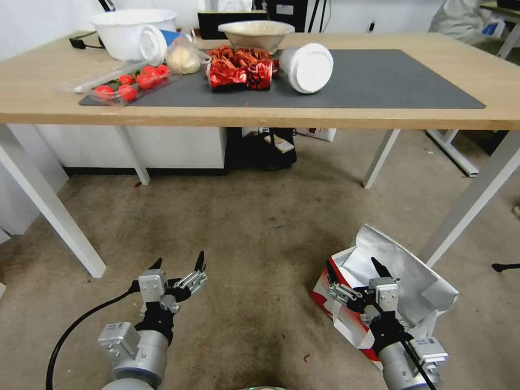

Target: Pick up the food delivery bag from the floor and place it on the table.

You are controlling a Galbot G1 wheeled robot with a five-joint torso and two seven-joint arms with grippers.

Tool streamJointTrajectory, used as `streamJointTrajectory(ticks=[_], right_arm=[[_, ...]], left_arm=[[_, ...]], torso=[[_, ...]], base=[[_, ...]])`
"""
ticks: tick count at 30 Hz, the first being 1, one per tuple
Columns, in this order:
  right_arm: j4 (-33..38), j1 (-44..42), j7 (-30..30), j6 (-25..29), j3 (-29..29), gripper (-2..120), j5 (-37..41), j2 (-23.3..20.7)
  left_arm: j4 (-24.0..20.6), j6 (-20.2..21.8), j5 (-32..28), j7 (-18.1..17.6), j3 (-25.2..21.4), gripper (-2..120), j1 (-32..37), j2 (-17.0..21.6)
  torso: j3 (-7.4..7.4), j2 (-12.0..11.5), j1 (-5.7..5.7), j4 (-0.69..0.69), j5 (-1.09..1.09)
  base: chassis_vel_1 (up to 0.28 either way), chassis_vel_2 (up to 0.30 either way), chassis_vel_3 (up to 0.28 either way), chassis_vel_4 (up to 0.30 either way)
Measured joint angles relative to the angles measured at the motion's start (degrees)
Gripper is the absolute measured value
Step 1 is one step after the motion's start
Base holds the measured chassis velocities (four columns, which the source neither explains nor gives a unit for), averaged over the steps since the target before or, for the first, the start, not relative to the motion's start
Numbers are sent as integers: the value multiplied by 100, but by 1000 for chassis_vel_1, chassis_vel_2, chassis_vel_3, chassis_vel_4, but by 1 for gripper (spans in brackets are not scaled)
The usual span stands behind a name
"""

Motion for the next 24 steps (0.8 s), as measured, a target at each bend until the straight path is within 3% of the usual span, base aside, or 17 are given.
streamJointTrajectory(ticks=[6, 20, 24], right_arm=[[-20, 3, -7, 2, -3, 100, -4, 0], [-51, 5, -13, 5, 7, 100, -11, 0], [-59, 7, -24, 13, 38, 100, 23, 0]], left_arm=[[4, -3, -19, 1, -18, 100, -4, 8], [23, -24, -42, 0, -24, 100, -20, 20], [103, -234, -36, 58, -61, 100, -47, 35]], torso=[[-162, -175, -14, 0, 0], [-172, -259, -31, 0, 0], [-172, -249, -31, 0, 0]], base=[[0, 0, 0, 0], [0, 0, 0, 0], [0, 0, 0, 0]])
